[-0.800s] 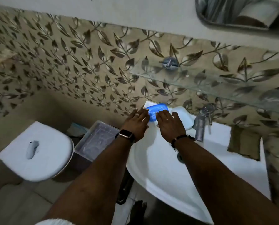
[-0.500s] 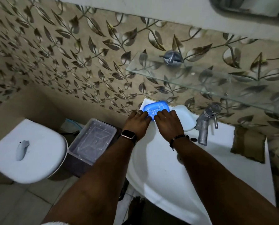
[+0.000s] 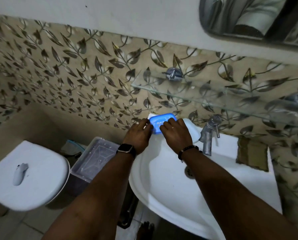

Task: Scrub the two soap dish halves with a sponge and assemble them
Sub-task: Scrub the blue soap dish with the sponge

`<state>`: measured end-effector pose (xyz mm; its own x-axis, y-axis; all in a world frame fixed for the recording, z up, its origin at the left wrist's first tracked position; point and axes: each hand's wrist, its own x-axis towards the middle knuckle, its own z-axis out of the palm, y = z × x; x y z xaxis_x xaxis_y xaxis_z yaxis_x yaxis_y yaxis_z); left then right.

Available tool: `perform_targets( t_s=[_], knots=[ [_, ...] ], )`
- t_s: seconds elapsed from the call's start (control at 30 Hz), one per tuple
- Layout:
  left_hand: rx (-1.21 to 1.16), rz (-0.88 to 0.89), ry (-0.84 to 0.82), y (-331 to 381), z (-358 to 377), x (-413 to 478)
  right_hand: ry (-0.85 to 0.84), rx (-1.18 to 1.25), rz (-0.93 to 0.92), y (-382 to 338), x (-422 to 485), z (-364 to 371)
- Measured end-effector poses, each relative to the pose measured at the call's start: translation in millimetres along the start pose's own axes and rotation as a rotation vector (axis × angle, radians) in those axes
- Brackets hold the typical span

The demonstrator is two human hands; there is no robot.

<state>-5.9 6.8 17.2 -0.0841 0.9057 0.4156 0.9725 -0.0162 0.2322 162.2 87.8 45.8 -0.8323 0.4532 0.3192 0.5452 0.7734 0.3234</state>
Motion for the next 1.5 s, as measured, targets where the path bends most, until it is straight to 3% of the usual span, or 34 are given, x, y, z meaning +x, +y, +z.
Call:
perform_targets(
  t_s=[0.13,0.3,0.7,0.87,0.97,1.13,1.27,1.5],
  knots=[
    [-0.347,-0.308,0.113,30,-24,-5,0.132,-0.056,-0.009,5,-28,-39],
    [-0.608,-0.462,0.189,90,-45,-9,0.286,-0.098,0.021,16,-71,-85],
    [-1.197,-0.483,-0.003,209,-54,8,0.273,-0.227,0.249,63,-177,-131],
    [-1.326,-0.521,-0.055,223,-41,14,0.297,-0.216,0.305,71,-191,-116],
    [-1.368,-0.568,-0.026,215,-32,15,0.323,-0.153,0.470,92,-191,-106],
    [-1.376,-0.585,-0.008,200,-20,18,0.068,-0.127,0.795,142,-192,-82],
    [-1.332,-0.605,-0.004,192,-7,17,-0.028,-0.025,0.879,145,-193,-46],
    [-1.361,-0.625,-0.010,191,10,5,-0.375,0.109,0.969,142,-210,17]
  ],
)
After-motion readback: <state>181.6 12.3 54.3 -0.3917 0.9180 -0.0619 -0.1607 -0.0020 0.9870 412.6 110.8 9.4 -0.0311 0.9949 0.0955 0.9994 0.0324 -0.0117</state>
